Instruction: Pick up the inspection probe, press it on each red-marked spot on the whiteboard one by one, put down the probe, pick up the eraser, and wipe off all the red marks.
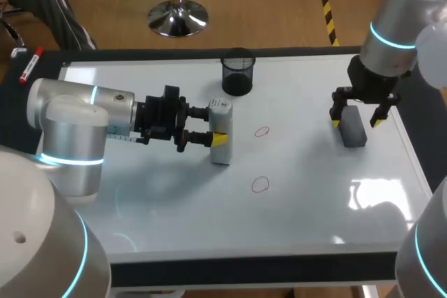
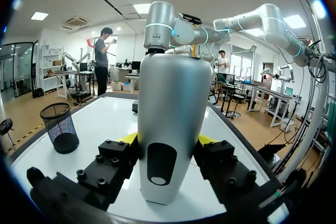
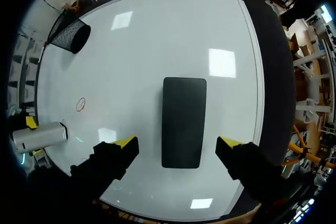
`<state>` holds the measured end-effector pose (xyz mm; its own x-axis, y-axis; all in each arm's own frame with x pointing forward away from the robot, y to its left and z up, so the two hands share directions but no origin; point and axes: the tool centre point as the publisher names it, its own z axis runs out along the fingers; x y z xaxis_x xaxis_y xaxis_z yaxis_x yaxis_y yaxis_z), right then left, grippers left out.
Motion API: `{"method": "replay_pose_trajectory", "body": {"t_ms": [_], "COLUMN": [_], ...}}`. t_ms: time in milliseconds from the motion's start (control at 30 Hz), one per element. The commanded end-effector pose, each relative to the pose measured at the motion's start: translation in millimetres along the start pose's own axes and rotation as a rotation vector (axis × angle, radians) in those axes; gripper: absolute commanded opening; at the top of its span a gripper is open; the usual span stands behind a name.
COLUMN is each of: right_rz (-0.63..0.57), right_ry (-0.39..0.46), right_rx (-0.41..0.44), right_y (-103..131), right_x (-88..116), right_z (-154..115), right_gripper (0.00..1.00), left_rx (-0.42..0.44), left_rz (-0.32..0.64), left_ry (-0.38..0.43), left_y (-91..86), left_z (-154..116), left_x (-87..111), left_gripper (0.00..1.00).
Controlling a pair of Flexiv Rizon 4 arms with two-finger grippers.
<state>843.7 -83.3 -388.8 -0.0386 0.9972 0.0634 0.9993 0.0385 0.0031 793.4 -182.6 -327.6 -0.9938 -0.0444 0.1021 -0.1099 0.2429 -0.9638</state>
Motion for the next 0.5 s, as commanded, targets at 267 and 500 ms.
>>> {"method": "replay_pose_trajectory", "body": {"t_ms": [267,500], "right_rz": [-0.018,-0.009], "right_ry": [-0.014,-0.014], "right_rx": [0.023,0.032], "right_y": [8,11], "right_x": [3,3], "right_z": [17,25], "right_gripper": [1.00,1.00], "left_rx": [0.003,0.003], "left_rz": [0.000,0.000], "left_ry": [-0.004,-0.004], "left_y": [18.0,18.0], "left_z": [5,5], "left_x": [2.9,2.9], "left_gripper": [0.00,0.00]}}
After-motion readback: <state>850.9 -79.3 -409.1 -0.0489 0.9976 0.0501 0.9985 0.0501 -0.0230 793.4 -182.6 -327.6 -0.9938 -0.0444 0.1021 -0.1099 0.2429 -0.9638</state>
